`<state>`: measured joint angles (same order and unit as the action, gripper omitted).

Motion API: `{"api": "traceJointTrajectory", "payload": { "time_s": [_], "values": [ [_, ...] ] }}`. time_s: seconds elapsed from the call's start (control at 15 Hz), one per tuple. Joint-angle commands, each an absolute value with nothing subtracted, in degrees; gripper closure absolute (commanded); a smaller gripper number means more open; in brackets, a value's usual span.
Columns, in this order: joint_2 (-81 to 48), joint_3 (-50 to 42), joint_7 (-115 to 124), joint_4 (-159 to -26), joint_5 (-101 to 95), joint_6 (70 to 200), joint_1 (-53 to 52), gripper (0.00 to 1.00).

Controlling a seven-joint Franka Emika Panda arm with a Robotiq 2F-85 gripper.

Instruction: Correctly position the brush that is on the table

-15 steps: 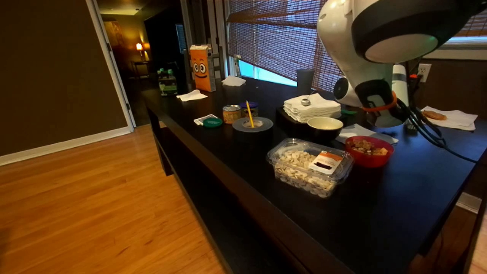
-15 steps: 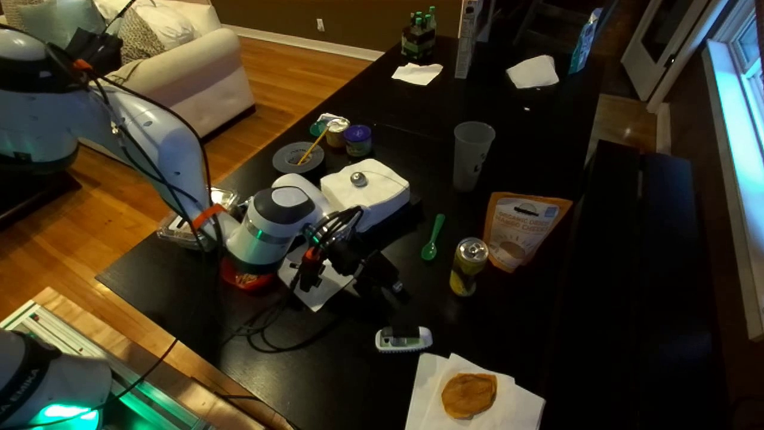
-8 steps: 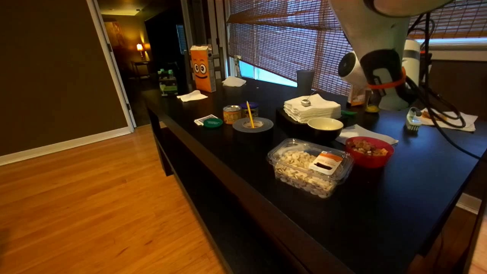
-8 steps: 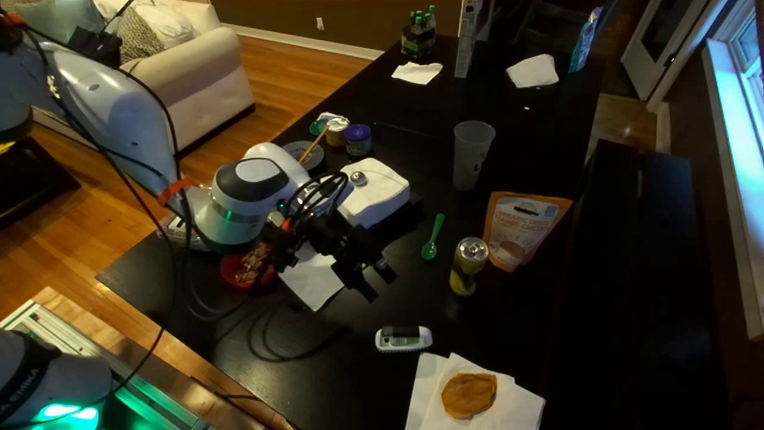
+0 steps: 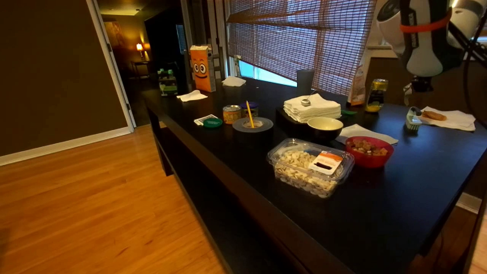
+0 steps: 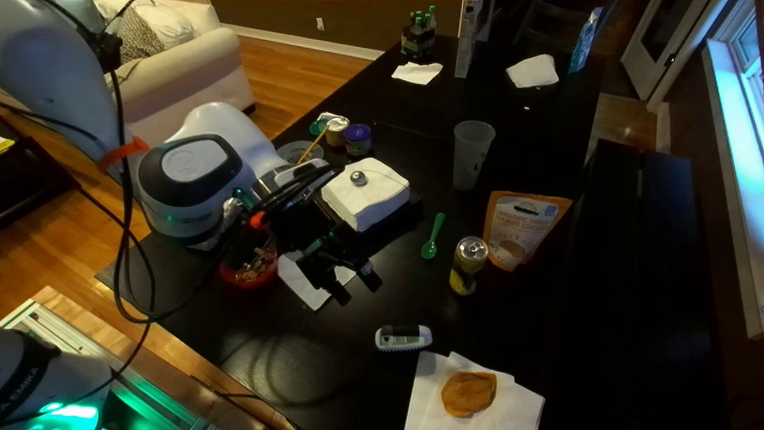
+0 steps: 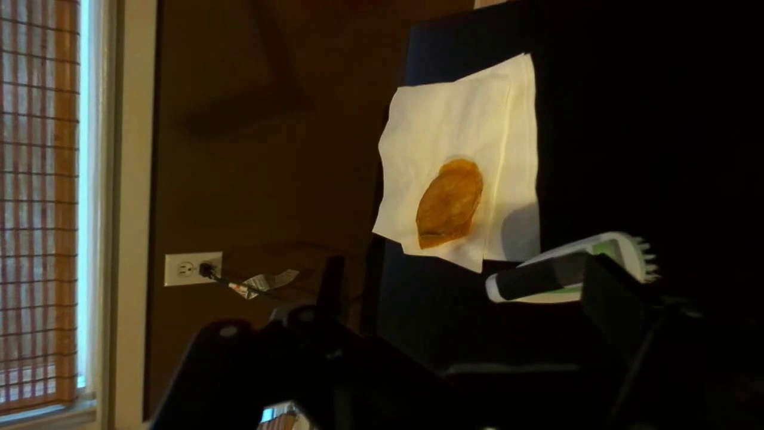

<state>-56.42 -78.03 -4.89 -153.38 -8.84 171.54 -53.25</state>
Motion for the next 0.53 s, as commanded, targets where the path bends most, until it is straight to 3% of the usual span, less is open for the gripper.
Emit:
{"api": "traceJointTrajectory", "payload": {
  "time_s": [0.0,0.13,0.2,0.47],
  "values": [
    [-43.27,-85.51,-13.46,-157.86,-11.28,172.39,-55.93,0.00],
    [-38.97,-88.63,-16.65,-158.23,-11.59,172.34,-56.88,0.00],
    [-46.58,-85.26,-12.48,-156.44,-10.37,171.72,-55.30,0.00],
    [-40.94,-87.52,-15.01,-157.10,-11.16,171.76,-55.79,0.00]
  ]
}}
